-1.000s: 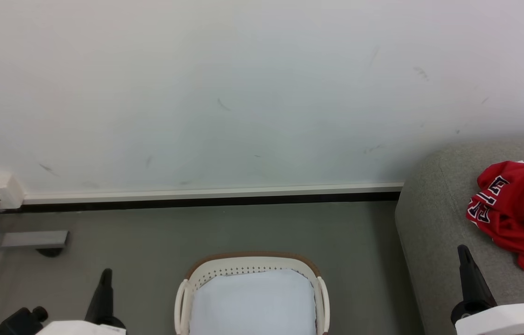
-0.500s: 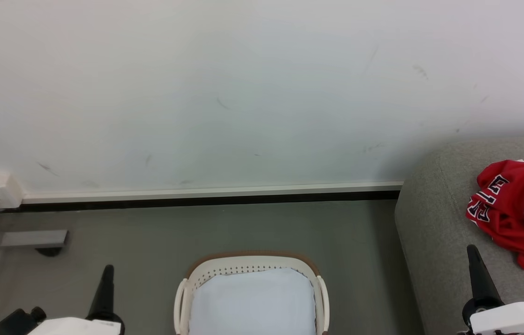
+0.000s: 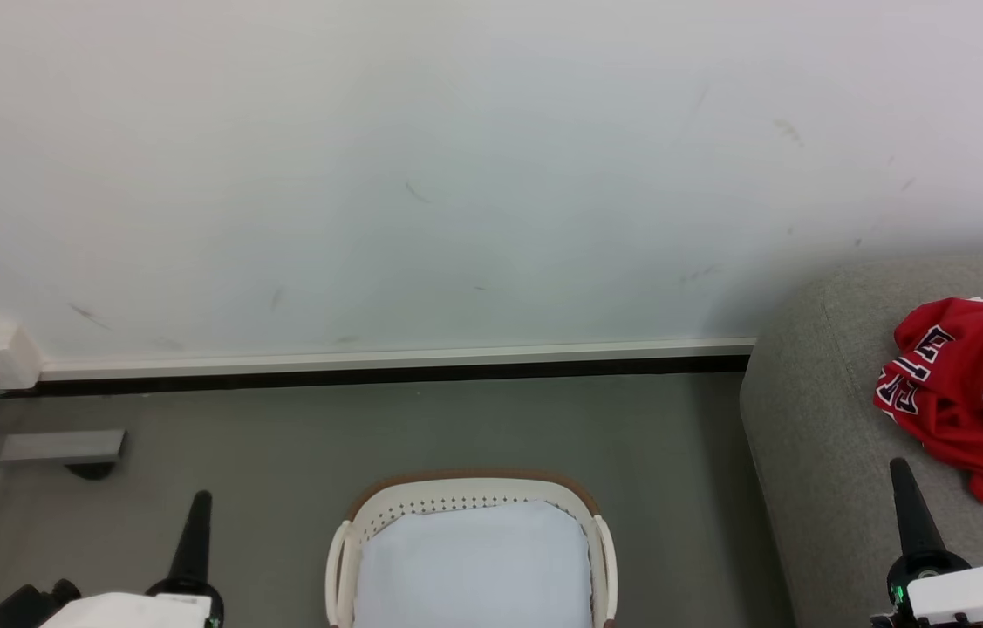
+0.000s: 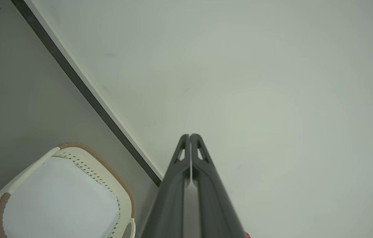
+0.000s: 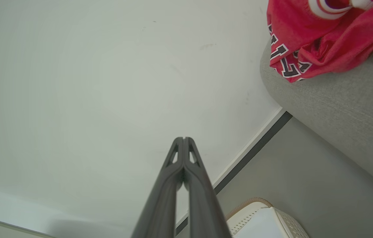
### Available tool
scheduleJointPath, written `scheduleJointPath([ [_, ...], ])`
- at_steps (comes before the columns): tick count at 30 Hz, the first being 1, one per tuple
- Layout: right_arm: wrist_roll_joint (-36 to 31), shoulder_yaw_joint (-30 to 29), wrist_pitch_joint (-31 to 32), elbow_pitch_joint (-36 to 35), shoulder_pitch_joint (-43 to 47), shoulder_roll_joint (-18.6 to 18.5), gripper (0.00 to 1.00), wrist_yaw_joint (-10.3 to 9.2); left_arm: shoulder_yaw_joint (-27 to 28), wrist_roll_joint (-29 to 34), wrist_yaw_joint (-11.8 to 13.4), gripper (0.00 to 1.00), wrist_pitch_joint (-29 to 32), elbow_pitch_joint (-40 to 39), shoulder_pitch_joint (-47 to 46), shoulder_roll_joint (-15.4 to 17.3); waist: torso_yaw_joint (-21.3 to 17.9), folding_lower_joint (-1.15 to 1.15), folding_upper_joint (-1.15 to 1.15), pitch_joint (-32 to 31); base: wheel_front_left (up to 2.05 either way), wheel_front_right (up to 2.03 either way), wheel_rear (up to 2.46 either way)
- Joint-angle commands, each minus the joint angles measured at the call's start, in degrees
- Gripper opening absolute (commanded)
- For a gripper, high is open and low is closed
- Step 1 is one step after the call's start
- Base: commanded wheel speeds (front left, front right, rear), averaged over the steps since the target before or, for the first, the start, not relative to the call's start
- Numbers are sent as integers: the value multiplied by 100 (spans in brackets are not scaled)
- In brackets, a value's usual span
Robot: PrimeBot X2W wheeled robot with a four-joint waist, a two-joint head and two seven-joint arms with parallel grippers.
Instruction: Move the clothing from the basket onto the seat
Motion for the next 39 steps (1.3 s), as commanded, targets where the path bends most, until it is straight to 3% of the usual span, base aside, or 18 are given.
scheduleJointPath([
  [1,114,-65,48,-56,-9,6,0,-6,23,-144,4,0,49,-82,-100,11,-1,0,0,2,0,0,0],
  [39,1621,-550,552,-109,36,125,0,-10,161,-1853,6,0,544,-270,-105,-105,-25,-1,0,55,0,0,0],
])
